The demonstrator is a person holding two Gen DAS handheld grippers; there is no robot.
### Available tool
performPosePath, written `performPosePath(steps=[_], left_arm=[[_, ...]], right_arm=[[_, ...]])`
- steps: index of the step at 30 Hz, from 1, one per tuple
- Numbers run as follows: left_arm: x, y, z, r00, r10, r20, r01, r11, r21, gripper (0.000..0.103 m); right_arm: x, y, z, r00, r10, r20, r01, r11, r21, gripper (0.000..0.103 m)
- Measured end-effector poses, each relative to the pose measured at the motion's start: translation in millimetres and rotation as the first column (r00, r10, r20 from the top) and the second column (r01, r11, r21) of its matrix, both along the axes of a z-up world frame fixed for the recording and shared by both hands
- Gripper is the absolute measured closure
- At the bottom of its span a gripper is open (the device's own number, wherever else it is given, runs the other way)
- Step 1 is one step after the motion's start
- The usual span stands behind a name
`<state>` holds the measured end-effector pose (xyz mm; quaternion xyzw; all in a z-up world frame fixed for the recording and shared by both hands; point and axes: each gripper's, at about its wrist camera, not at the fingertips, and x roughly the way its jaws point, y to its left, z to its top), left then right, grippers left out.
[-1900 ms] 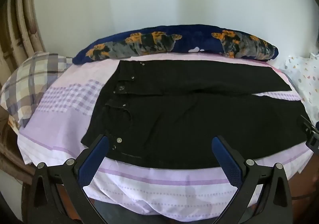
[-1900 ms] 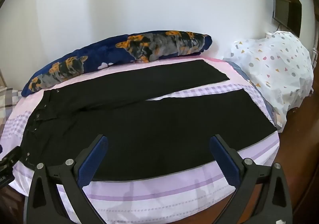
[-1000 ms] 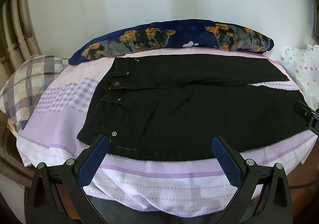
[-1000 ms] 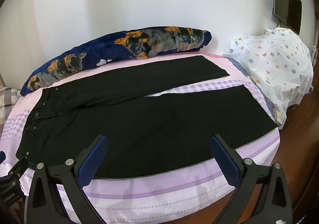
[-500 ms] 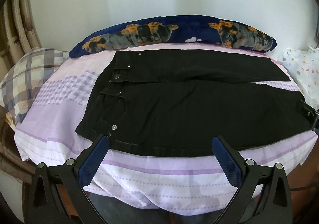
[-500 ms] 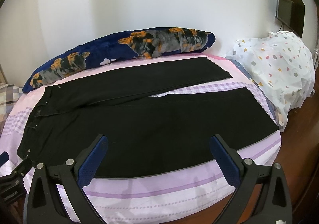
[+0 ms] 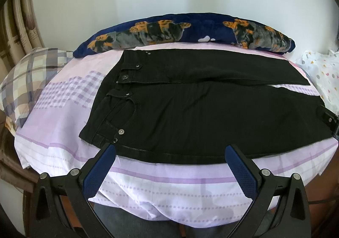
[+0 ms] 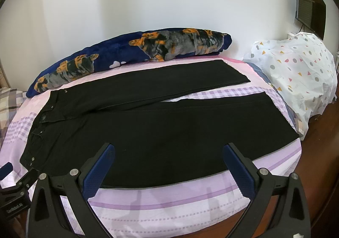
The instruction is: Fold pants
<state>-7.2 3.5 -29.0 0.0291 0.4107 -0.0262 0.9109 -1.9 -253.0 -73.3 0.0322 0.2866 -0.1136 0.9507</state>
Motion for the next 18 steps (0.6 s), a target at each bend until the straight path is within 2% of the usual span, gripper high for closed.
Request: performPosePath(steps=[18], left_arm=[[1.5,1.6,1.7,1.0,0.004,0.004,-0.004,1.0,-0.002,0.001]], right_arm=[[0.2,-0.7,1.3,1.0,-0.003,0.002,0.003,1.0,-0.002,0.002]])
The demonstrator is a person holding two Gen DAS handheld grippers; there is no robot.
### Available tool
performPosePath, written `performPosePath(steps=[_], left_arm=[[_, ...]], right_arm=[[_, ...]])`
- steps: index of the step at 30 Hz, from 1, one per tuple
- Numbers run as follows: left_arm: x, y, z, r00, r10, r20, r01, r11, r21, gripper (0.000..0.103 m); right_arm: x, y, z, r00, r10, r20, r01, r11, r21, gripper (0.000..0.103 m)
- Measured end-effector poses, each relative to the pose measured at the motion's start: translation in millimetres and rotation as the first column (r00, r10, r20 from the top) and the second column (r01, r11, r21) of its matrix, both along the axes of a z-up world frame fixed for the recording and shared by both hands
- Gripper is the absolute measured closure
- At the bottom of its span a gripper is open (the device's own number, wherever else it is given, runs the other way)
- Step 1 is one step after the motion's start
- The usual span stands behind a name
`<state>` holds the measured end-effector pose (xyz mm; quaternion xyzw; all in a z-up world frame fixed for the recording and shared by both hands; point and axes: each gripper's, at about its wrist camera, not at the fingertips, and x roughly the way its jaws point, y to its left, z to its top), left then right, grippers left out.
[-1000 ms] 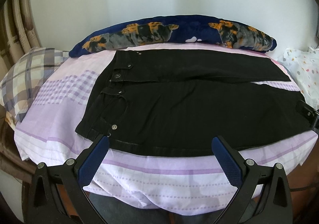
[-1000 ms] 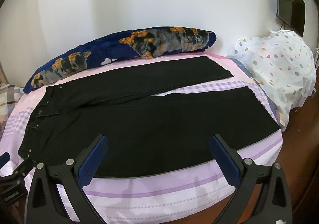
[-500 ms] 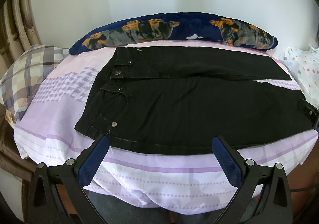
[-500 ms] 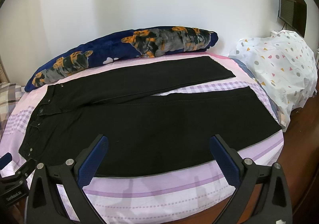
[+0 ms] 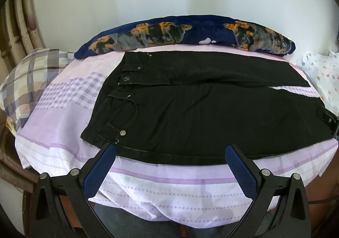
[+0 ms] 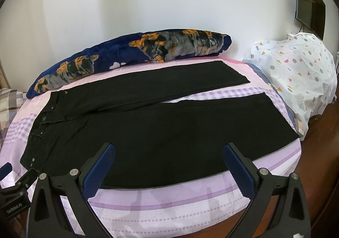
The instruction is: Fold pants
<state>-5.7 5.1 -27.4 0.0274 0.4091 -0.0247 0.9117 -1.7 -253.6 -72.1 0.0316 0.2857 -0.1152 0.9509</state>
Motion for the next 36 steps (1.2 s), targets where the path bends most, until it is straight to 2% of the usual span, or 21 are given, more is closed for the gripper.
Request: performPosePath(steps=[36], left_arm=[[0.3,5.3,-4.0,1.0,0.005,-0.011,-0.006,1.0,-0.013,0.001]], right_arm=[[3.4,3.7,-6.4,1.0,0.007,-0.018,-0.007,1.0,0.001,0.002]])
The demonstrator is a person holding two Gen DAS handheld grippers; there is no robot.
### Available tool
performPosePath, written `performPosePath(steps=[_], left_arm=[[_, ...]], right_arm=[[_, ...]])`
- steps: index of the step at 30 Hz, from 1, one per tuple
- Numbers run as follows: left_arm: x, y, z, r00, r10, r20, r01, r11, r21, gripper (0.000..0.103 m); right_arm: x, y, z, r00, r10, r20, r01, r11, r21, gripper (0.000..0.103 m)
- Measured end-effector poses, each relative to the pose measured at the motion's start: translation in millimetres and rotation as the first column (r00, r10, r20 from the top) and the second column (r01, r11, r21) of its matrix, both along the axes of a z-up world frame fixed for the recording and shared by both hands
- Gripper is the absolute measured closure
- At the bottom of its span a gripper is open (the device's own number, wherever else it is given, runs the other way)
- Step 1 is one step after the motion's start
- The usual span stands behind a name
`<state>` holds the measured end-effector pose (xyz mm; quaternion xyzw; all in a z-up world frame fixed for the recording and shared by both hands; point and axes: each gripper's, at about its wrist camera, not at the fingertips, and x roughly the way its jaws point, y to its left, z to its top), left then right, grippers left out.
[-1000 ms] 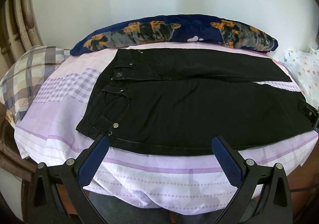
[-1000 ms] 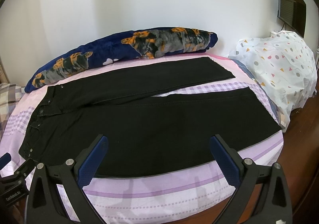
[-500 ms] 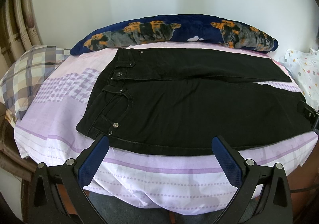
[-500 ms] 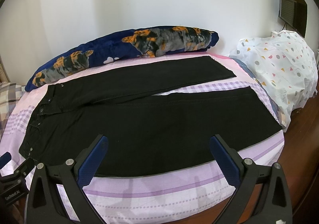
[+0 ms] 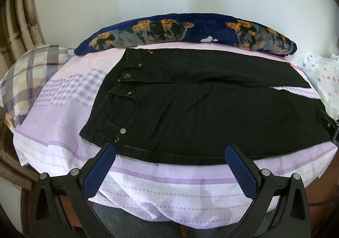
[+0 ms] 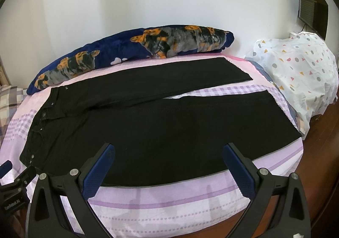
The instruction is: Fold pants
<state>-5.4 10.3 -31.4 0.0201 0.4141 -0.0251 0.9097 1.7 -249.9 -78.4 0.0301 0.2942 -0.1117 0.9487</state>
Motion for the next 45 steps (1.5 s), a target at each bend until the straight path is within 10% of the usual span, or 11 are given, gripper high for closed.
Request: performPosePath(steps=[21,33,45], left_arm=[[84,74,10,0.992,0.124,0.012,-0.124,0.991,-0.048,0.003],[203,135,14,0.994,0.083,-0.065,-0.094,0.98,-0.175,0.03],[331,172,-27,0.971,-0.027,-0.236,-0.103,0.849,-0.519,0.064]], right_arm=[[64,37,-6,0.976,0.167,-0.14,-0.161,0.986,0.047,0.001],[161,58,18,0.931,0.337,-0.139,-0.319,0.938,0.135,0.02],[233,47,9,0.933,0.324,-0.155,-0.278,0.925,0.26,0.02]])
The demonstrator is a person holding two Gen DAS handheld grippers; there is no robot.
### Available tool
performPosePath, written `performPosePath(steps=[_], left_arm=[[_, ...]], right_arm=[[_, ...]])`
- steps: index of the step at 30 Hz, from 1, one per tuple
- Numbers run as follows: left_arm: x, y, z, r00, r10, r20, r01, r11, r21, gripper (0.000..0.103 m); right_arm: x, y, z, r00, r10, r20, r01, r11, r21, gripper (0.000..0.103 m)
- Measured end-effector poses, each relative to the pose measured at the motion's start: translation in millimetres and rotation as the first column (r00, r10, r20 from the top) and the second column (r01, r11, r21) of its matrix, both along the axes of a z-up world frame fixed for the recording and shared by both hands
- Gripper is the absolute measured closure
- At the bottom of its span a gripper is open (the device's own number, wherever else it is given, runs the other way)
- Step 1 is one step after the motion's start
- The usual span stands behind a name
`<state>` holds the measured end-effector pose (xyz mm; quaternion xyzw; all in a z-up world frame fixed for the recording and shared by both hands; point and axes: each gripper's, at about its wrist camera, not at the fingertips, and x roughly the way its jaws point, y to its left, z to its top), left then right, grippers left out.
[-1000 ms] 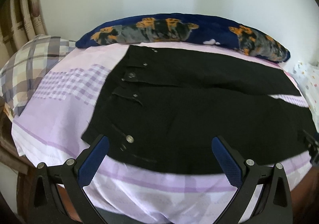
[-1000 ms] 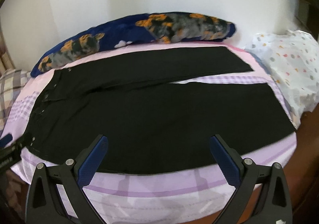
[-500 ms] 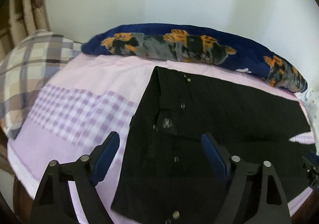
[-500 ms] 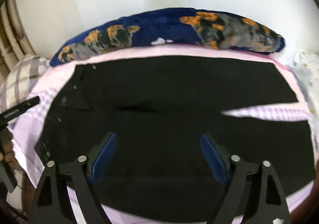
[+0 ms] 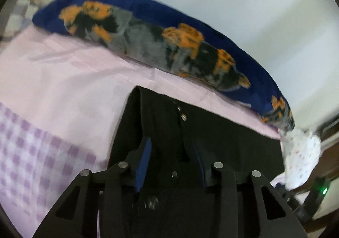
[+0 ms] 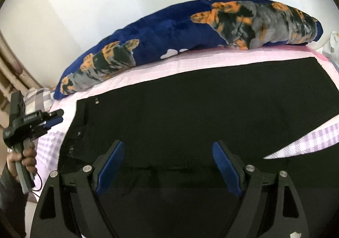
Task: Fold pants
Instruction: 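Grasp the jeans waistband with the left tool while the right tool grasps the hem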
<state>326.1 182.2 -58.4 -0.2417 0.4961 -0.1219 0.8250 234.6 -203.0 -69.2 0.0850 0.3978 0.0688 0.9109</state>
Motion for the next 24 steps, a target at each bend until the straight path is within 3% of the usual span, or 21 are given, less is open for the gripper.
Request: performPosePath(steps=[9,11,24], left_arm=[[47,17,-47,0.993,-0.029,-0.116,0.011,0.989,-0.15,0.069],[52,19,-54,0.991,-0.04,-0.129,0.015,0.982,-0.191,0.075],[85,21,-62,0.991,-0.102,-0.086,0.075,0.959,-0.275,0.079]], right_arm=[[28,4,-16,0.999,0.002,-0.034,-0.004,0.998,-0.056,0.02],[36,5,-20,0.999,0.001,-0.046,-0.003,0.999,-0.053,0.02],[64,25,-35,0.996,0.052,-0.072,-0.057,0.996,-0.068,0.02]])
